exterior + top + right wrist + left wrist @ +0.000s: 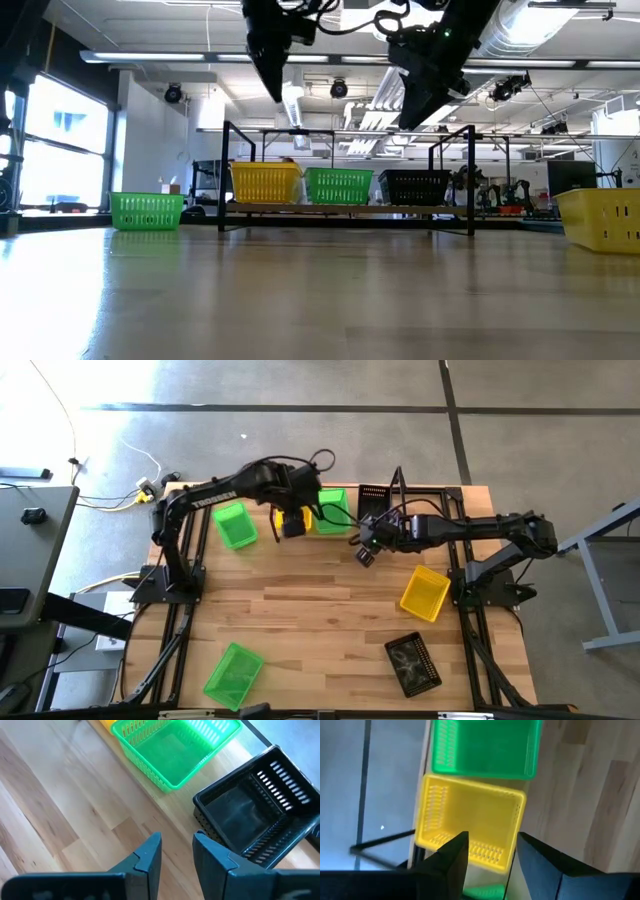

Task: Stack baskets on shelf by color
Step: Stack the top green bin on the other green bin on the shelf

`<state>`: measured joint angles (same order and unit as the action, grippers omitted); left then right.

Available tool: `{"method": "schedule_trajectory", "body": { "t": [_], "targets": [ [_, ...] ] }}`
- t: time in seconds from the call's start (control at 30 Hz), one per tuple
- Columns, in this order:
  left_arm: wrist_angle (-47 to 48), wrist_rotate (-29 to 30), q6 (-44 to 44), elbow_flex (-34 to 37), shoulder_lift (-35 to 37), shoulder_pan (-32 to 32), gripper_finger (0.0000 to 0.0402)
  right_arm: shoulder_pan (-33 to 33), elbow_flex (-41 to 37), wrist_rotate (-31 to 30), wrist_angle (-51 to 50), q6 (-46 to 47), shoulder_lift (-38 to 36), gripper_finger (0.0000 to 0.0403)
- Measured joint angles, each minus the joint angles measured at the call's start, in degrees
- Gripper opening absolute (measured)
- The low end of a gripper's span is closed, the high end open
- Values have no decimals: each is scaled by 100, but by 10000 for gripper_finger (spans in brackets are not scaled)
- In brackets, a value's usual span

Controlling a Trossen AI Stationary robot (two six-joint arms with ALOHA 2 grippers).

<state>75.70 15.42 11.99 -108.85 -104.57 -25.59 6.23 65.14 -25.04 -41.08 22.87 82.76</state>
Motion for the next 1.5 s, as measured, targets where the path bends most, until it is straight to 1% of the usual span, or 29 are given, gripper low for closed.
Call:
{"method": "schedule_trajectory", "body": {
  "t": [0.27,0.37,0.5,0.6,0.77,1.0,1.2,1.37,1.5],
  "targets": [
    [603,-24,-731,-51,561,-373,158,468,0,453,341,-772,0,96],
    [703,-156,-1008,-34,809,-597,158,622,0,584,415,-1121,0,96],
    [654,-217,-1303,261,1233,-866,158,789,0,802,521,-1533,0,96],
    [531,-220,-1616,694,1595,-1050,158,897,0,960,574,-1794,0,96],
    [-8,-221,-2262,1687,2264,-1330,158,1055,0,1184,586,-2169,0,96],
    [-542,-298,-3307,2927,2908,-1634,158,1247,0,1200,588,-2685,0,96],
    [-679,-298,-4030,3795,3182,-1783,158,1333,0,1200,696,-2840,0,96],
    [-759,-287,-4572,4436,3245,-1871,158,1333,0,1230,856,-2944,0,96],
    [-1030,-290,-4922,4958,3242,-1871,158,1330,0,1362,946,-2938,0,96]
  ]
}}
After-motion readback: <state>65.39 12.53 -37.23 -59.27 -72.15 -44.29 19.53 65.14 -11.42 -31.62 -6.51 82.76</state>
